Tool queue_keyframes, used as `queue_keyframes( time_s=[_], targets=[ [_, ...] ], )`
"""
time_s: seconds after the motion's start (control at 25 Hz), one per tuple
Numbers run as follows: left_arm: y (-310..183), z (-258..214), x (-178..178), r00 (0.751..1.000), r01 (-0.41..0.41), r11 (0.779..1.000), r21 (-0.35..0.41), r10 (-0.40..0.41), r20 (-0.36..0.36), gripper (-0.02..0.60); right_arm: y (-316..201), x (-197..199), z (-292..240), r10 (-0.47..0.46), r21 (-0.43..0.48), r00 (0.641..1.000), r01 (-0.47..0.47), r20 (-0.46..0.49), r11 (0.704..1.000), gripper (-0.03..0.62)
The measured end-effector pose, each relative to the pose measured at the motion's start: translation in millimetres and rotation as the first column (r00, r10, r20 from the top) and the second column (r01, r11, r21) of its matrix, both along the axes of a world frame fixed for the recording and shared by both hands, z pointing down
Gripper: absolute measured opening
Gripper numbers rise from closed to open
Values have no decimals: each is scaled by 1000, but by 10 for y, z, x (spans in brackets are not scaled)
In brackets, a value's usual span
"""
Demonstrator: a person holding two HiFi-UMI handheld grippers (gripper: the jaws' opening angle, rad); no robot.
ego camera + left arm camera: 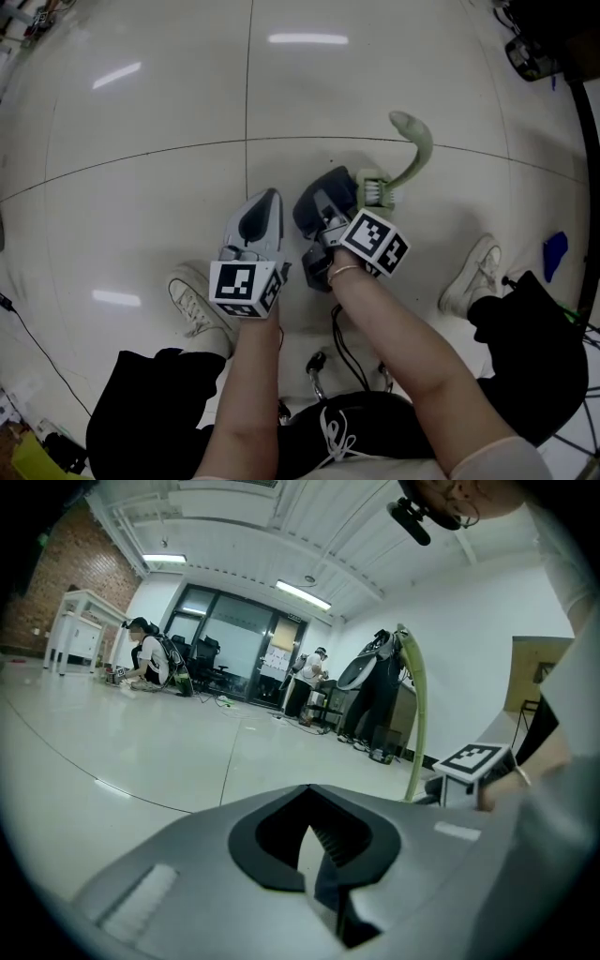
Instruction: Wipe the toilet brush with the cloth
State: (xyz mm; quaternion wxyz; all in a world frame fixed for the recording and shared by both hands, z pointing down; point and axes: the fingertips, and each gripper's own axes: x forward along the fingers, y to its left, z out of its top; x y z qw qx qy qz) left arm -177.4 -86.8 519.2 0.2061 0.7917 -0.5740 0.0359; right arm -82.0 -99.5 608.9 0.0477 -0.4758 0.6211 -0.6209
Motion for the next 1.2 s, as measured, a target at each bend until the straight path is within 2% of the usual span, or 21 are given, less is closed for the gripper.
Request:
queue_keyframes(
  time_s=[0.16,0.28,0.6,0.76,0.88,1.04,1.2],
  targets=[
    [33,-13,-193,999,35,999,2,-35,-4,6,-204,86,-101,142,13,990,-143,15,990,66],
    [50,-6,-298,998,56,998,0,-56,-19,6,-150,176,3,227,-30,974,-226,29,974,66],
    [63,36,-319,999,39,999,-5,-39,-9,6,226,375,434,291,-131,957,-290,-5,948,66],
    [57,41,-307,999,38,999,-14,-38,-7,6,468,363,540,275,-181,961,-270,2,946,66],
    [20,-34,-260,1000,31,1000,2,-31,2,6,621,330,499,214,-182,977,-208,11,961,66],
    [-75,-271,-148,1000,22,999,45,-23,10,6,695,369,161,89,-98,996,-90,-12,991,66],
    [-304,-799,17,999,42,991,130,-39,-23,6,675,547,-425,29,-11,999,-29,-25,1000,64]
  ],
)
